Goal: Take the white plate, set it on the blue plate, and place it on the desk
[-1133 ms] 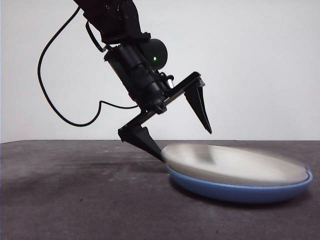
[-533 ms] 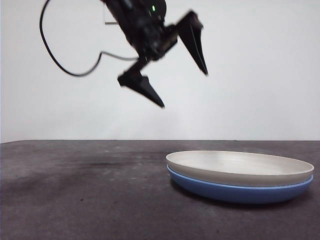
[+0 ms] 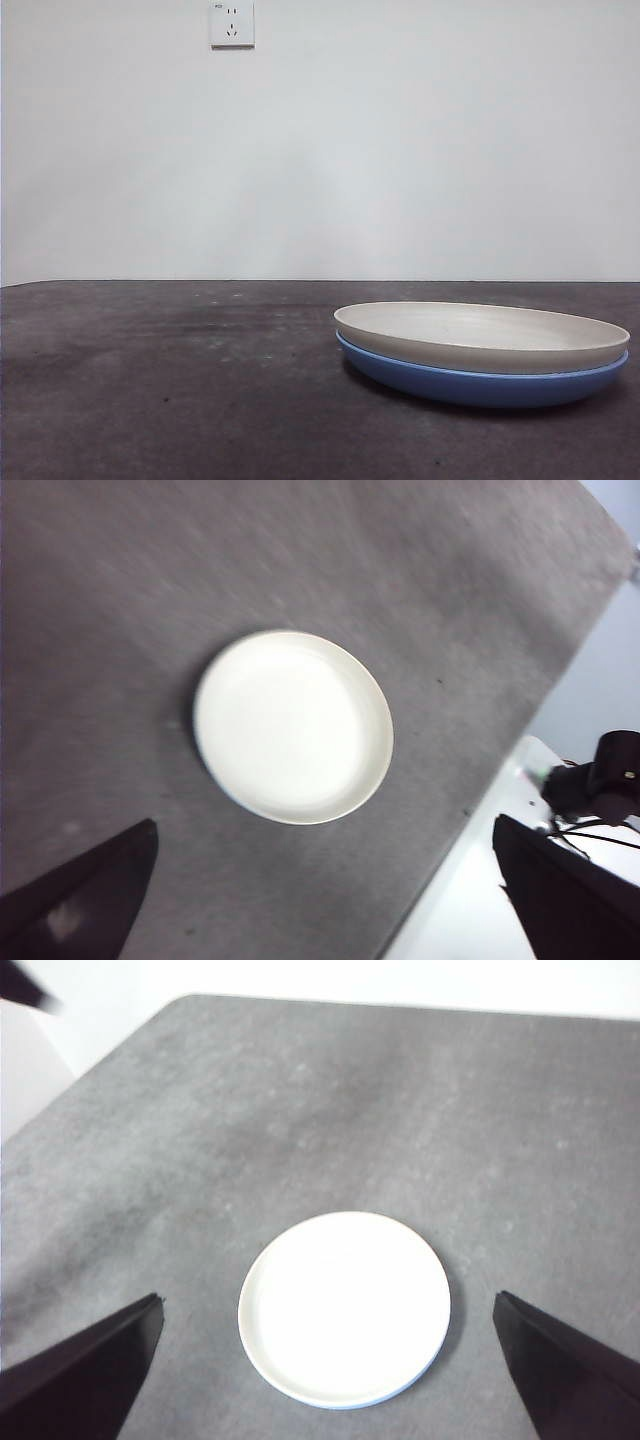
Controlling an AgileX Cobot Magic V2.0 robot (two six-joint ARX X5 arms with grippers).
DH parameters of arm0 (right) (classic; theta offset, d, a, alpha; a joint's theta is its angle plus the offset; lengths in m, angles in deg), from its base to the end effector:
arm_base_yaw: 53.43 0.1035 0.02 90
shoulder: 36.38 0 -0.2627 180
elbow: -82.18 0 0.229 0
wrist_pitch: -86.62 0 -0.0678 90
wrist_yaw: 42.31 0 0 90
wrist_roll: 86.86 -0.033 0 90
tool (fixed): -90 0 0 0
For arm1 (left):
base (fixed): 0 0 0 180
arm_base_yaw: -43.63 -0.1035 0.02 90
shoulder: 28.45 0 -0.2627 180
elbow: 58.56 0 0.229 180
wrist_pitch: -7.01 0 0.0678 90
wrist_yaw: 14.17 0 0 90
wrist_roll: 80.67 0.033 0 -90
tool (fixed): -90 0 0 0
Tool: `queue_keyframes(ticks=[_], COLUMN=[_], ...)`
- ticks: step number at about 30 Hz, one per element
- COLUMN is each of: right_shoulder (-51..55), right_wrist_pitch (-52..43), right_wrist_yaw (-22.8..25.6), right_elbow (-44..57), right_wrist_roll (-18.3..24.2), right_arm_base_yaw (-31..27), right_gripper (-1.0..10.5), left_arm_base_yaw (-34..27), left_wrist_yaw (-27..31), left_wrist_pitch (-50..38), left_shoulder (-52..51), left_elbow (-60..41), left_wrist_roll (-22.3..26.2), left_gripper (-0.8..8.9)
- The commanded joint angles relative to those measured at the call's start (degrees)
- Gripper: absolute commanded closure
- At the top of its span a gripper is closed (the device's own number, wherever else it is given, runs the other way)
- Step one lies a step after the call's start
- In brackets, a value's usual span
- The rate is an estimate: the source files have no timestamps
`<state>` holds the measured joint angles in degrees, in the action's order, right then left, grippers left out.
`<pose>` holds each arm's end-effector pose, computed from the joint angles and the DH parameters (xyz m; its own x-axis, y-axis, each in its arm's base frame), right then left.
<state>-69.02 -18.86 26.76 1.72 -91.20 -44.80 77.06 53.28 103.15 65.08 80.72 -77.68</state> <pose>0.0384 0.0178 0.3706 0.7714 0.4784 -0.4197 -0.4208 0.8781 0.2277 0.2089 -0.1530 0.4540 0.2801 -0.6444 -0.7115 0.7454 0.6131 -0.2618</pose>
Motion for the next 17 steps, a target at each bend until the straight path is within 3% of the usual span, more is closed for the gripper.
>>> queue_keyframes(ticks=[1, 9, 17], right_shoulder=[-0.2, -0.2, -0.9], right_wrist_pitch=[-0.6, -0.6, -0.3], right_wrist_yaw=[0.0, 0.0, -0.3], right_elbow=[-1.1, -1.1, -1.1], right_wrist_roll=[-1.0, -2.7, -3.9], right_arm_base_yaw=[0.2, 0.2, 0.2], right_gripper=[3.3, 3.3, 3.3], left_arm_base_yaw=[0.3, -0.4, -0.4], left_wrist_yaw=[2.5, 3.9, 3.9], left_wrist_pitch=[2.0, -1.5, -5.4], left_shoulder=[-7.2, -30.6, -45.7], left_elbow=[-2.8, -22.9, -37.0], left_wrist_roll=[2.3, 3.3, 1.6], left_gripper=[1.28, 1.28, 1.28])
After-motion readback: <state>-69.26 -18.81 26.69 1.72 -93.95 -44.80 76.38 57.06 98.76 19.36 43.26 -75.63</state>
